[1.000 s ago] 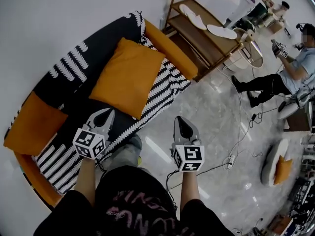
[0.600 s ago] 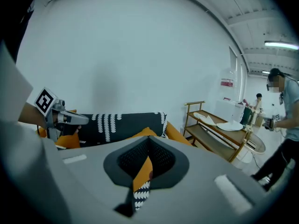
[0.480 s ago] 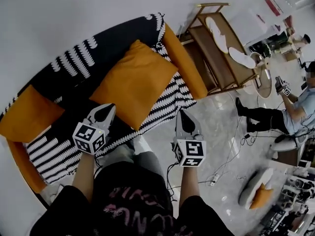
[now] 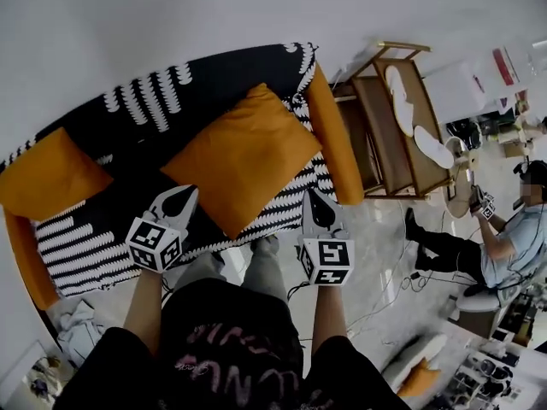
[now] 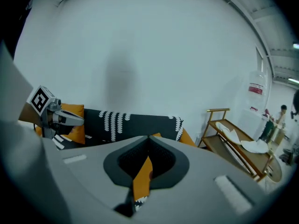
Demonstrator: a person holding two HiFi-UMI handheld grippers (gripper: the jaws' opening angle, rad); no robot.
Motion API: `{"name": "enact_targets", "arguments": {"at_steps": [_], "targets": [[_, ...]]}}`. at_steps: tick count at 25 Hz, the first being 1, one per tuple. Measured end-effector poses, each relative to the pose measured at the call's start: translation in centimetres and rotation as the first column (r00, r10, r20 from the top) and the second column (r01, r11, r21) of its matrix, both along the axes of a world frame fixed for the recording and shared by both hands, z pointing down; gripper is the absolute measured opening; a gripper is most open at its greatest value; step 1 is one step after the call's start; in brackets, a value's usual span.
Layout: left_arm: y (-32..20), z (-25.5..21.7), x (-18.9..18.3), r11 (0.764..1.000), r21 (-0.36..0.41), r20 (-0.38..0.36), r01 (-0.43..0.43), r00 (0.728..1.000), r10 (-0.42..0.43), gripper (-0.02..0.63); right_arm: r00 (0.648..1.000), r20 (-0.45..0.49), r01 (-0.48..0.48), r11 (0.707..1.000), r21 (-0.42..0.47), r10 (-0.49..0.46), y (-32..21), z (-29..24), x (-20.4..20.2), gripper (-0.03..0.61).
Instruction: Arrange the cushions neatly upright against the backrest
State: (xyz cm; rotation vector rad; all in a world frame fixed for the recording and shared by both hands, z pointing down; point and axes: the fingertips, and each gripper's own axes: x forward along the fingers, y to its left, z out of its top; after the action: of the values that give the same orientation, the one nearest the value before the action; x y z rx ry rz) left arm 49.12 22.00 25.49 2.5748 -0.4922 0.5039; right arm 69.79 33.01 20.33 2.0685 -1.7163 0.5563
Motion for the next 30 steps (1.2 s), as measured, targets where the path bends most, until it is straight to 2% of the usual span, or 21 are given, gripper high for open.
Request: {"name": "enact_targets", "arguments": {"at_steps": [5,9,13,17,22,27,30], "targets": [[-1.4,1.5,0.8,0.993,-0.018,0.034,0.118,0.993,-0.117,0.0,0.992,0.01,0.129,0.992,-0.019,-0.128,-4.1,1.7,2.4,0.014],[-2.2,2.8,1.8,0.968,-0.033,0.052,0.248,0.968,-0.247,0.0,0.97,0.034,0.242,0.97,-0.036,-0.241,-7.8,3.9,5.2,0.014],[-2.0,5.4,3.2,0.926,-0.034,0.082,0.375,0.925,-0.372,0.0,0.93,0.048,0.367,0.928,-0.065,-0.365,-10.4,6.9,8.1,0.014],[-2.2,7.8,4.1,0.882,-0.052,0.111,0.468,0.881,-0.46,0.0,0.894,0.061,0.447,0.887,-0.111,-0.443,-12.7,9.7,10.3,0.014],[-2.7,11.0,3.9,0.841,-0.071,0.152,0.537,0.839,-0.523,0.0,0.869,0.083,0.494,0.851,-0.181,-0.487,-15.7,14.1,12.3,0.014],[-2.2,14.8,3.3,0.782,-0.121,0.199,0.611,0.787,-0.584,0.0,0.834,0.119,0.551,0.803,-0.226,-0.538,-17.4,18.1,12.1,0.018],[-2.3,17.1,3.0,0.756,-0.147,0.224,0.638,0.766,-0.603,0.008,0.826,0.149,0.563,0.786,-0.257,-0.543,-18.3,20.9,12.2,0.026]]}}
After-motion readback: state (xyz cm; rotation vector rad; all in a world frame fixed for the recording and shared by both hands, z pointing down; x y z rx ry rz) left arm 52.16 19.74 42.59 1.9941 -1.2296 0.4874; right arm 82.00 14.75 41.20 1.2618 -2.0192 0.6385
